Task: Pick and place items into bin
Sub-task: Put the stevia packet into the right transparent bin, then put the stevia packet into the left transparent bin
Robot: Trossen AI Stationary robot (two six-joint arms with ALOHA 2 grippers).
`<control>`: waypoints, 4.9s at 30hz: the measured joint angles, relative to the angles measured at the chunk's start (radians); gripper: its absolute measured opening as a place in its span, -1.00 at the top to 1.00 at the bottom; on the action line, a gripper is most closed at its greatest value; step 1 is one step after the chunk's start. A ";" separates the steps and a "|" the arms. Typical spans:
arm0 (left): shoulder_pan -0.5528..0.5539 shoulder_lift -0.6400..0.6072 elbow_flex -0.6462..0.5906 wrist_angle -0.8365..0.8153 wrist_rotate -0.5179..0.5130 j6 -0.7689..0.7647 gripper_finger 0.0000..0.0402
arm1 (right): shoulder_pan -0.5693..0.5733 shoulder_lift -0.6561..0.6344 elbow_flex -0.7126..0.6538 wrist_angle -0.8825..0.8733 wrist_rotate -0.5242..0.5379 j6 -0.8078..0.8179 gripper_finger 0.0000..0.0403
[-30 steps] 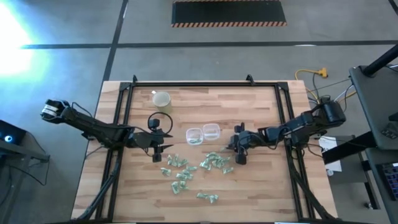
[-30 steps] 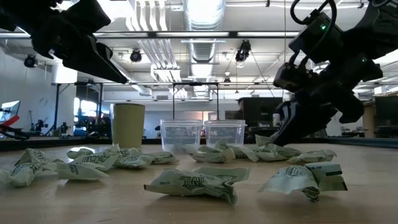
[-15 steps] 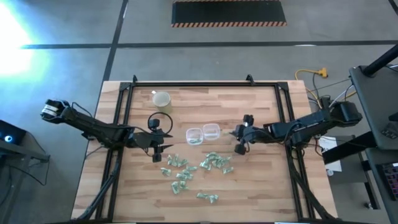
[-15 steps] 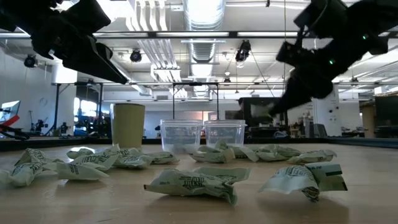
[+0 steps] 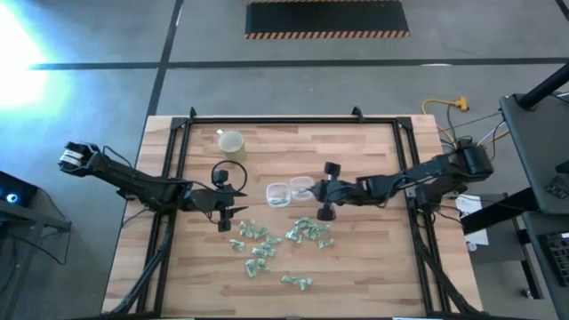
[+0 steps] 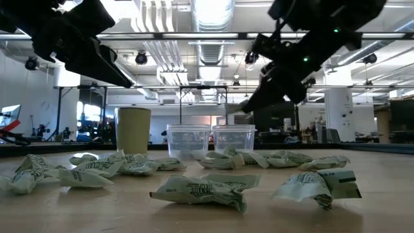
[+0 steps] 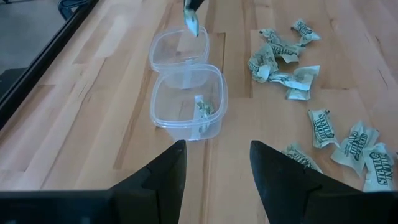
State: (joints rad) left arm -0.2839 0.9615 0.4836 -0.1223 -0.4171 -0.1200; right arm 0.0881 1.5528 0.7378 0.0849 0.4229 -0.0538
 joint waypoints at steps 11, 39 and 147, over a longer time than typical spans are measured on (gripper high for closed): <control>0.000 0.000 0.000 0.001 0.000 0.000 0.19 | -0.023 0.101 0.139 -0.155 0.064 0.015 0.96; -0.019 0.116 -0.002 -0.126 0.342 -0.060 0.19 | 0.105 -0.090 0.111 -0.186 0.040 0.034 0.33; -0.017 0.304 0.040 0.002 -0.076 0.045 1.00 | 0.163 -0.117 0.110 -0.185 0.040 0.054 0.66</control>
State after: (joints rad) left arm -0.3004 1.2659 0.5241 -0.1199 -0.4932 -0.0750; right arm 0.2512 1.4362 0.8482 -0.0998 0.4629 0.0002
